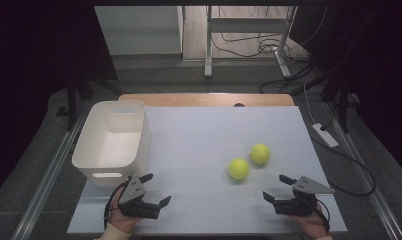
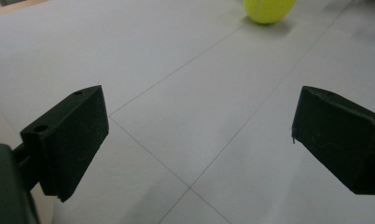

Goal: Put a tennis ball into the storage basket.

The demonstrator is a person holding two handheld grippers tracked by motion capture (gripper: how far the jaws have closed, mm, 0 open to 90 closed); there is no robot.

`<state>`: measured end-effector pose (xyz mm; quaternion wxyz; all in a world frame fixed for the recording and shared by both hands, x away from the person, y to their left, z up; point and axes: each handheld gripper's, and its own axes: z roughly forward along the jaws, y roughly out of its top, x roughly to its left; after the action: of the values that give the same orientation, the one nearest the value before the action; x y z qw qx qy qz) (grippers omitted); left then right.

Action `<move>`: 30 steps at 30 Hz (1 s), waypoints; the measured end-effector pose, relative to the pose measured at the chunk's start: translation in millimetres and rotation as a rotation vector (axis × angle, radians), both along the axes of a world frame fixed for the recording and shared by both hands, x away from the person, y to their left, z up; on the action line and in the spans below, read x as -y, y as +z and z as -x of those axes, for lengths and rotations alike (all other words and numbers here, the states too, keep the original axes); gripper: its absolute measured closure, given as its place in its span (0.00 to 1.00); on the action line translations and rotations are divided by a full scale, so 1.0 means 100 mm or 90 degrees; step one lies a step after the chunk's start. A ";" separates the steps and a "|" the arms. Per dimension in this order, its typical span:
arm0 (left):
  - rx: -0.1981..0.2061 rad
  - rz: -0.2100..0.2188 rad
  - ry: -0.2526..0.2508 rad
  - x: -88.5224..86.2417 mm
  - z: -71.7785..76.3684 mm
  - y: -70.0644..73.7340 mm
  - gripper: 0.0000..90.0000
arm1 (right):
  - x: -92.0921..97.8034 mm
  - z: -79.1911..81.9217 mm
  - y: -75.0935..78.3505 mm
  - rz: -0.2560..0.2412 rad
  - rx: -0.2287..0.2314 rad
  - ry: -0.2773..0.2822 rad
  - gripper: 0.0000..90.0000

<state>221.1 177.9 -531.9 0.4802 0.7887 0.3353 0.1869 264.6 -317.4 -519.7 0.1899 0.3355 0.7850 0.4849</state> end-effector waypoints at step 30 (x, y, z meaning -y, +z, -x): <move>0.007 0.003 0.008 0.06 0.01 0.05 0.05 | -0.01 -0.01 0.00 -0.010 0.005 0.003 0.12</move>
<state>219.9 172.1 -527.1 0.4831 0.7843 0.3378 0.1934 265.5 -316.4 -519.7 0.1890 0.3332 0.7812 0.4929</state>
